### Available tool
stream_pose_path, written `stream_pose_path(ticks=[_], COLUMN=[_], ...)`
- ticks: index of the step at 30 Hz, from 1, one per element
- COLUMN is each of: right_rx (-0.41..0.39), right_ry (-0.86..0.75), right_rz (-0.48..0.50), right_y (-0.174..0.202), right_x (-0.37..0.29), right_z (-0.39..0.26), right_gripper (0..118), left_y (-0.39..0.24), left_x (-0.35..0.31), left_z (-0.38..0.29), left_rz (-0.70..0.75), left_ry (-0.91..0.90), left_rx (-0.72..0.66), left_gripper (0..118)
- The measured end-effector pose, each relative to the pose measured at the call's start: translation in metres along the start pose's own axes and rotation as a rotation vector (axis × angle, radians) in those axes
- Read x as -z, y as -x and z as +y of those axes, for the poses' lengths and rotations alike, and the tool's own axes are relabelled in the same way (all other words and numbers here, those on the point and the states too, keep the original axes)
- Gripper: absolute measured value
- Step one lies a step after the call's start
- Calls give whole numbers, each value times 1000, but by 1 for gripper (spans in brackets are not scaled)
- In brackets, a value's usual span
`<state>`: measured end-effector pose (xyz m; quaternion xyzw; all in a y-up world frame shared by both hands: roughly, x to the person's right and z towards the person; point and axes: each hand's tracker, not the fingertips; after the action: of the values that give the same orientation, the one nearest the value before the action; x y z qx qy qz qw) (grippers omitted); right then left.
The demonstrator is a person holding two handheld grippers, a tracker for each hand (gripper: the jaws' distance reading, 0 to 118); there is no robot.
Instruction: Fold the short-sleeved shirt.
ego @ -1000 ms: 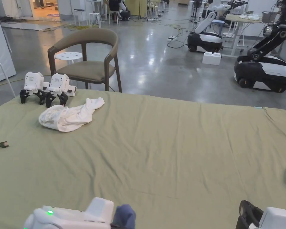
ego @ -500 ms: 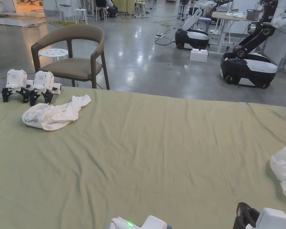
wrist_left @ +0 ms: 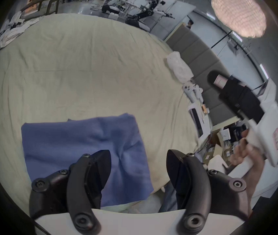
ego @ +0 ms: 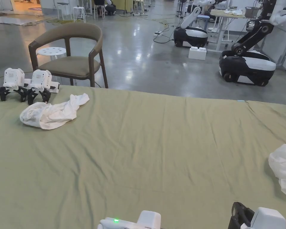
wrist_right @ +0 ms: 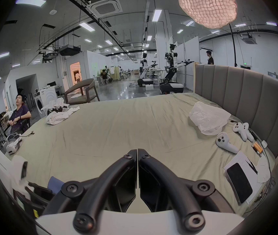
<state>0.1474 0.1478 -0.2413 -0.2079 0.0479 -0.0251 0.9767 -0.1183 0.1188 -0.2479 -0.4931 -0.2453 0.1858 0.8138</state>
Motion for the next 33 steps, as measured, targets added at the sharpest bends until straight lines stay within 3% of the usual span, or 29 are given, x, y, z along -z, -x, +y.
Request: stream_pose_path(ticks=[3,4,6,7,11,17,22,27,33], right_rx=[4,6,8,8,4,6,-6,-30,-51], right_ry=[-1,-2,-2,-1,5,6,-17,-78,-180], right_rz=[-4,-5,-7,-7,-10,-16,-14,-10,-36], right_y=[-1,-2,-3,-3,-3,-4,0,13,38], right_x=[0,-1,-1,-1,-1,-2,-4,-1,5], right_z=[1,1,1,1,0,-1,4,15,36], right_gripper=[0,0,0,0,0,0,0,0,0], left_y=[8,12,20,23,28,26,22,20,22], left_x=[-5,-1,13,22,55,84,51,-16,-86], left_z=[0,1,0,-1,-13,-30,-21,4,16], left_rz=[-2,-1,26,19,-108,-46,-63,57,353], left_ry=[-26,-25,-7,4,72,58,4,-243,-643], left_rx=[-10,-18,-58,-80,-162,-142,-75,63,225], left_gripper=[67,59,27,20,17,9,9,7,2])
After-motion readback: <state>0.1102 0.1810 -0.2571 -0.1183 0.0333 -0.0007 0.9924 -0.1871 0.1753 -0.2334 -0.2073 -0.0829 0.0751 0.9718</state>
